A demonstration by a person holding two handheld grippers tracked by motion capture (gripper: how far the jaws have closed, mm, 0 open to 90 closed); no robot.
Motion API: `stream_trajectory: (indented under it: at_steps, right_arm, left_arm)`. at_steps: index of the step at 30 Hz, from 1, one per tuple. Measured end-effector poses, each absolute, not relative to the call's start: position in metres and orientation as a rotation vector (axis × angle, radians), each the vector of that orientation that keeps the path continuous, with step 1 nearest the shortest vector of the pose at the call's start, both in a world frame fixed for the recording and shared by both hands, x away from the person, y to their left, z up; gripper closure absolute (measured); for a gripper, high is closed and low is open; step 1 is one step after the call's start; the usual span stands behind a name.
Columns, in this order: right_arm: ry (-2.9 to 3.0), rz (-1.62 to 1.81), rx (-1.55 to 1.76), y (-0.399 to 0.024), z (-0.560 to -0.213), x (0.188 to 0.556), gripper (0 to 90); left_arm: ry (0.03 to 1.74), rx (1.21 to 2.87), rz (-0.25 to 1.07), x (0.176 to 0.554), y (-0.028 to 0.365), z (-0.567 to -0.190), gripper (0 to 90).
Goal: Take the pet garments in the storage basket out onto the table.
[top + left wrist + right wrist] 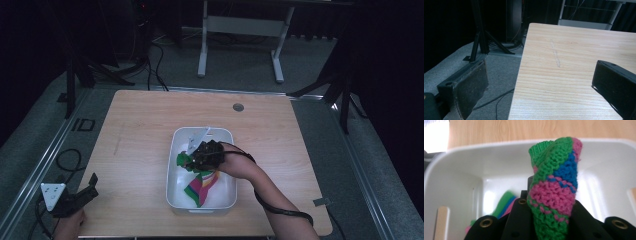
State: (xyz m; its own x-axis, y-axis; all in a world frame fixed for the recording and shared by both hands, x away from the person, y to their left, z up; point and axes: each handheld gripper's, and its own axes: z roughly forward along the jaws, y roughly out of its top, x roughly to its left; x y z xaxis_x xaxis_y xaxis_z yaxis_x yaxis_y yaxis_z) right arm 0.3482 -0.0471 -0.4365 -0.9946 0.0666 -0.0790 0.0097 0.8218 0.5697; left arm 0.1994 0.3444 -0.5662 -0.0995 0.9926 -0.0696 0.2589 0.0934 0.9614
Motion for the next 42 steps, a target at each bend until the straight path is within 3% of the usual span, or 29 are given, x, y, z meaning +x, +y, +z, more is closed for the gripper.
stream_trajectory:
  at_steps: [24,42]
  right_arm:
    - [2.676,1.199,0.074,-0.069,-0.330,0.351,83.9]
    - [2.590,1.221,0.130,-0.103,-0.296,0.356,83.9]
  left_arm:
    - [1.510,1.289,1.074,0.199,0.344,-0.566,1.0]
    - [1.516,1.288,1.070,0.200,0.345,-0.566,1.0]
